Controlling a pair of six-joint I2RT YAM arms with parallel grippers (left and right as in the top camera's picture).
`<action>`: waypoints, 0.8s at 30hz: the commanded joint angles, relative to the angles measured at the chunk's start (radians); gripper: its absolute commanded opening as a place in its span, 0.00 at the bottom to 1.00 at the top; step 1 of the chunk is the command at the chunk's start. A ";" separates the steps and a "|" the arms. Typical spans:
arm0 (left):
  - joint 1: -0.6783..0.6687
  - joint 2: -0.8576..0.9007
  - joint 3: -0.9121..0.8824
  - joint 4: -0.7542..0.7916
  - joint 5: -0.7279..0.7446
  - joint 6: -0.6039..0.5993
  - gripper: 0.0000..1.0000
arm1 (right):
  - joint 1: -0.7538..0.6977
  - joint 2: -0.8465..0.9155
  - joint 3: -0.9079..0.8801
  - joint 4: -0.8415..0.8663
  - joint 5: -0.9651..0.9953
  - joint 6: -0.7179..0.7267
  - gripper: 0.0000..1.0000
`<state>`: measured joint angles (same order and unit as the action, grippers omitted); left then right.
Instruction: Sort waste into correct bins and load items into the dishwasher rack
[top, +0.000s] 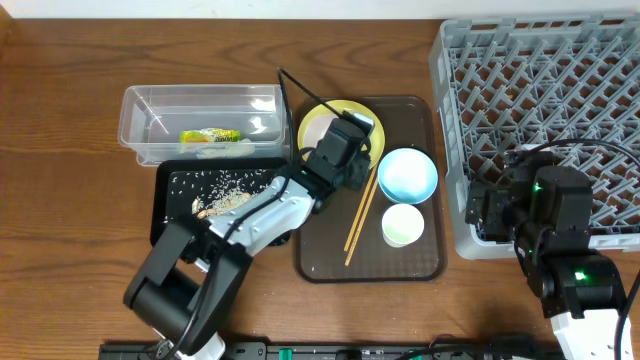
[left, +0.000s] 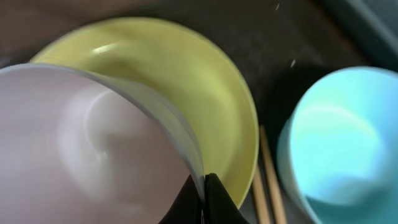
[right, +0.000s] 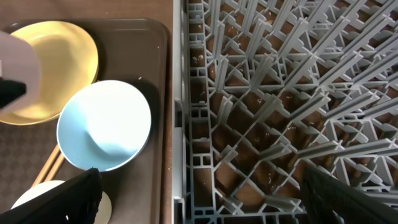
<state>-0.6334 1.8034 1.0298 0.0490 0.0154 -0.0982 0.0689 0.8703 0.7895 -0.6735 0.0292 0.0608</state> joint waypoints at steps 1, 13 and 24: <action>-0.001 -0.017 0.009 0.008 -0.023 0.011 0.22 | 0.003 -0.002 0.016 0.000 -0.004 0.013 0.99; -0.003 -0.240 0.009 -0.215 0.263 -0.102 0.61 | 0.003 -0.002 0.016 -0.003 -0.004 0.013 0.99; -0.136 -0.209 0.006 -0.382 0.357 -0.222 0.61 | 0.003 -0.002 0.016 -0.003 -0.004 0.013 0.99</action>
<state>-0.7296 1.5539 1.0298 -0.3164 0.3462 -0.2901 0.0689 0.8703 0.7902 -0.6765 0.0292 0.0608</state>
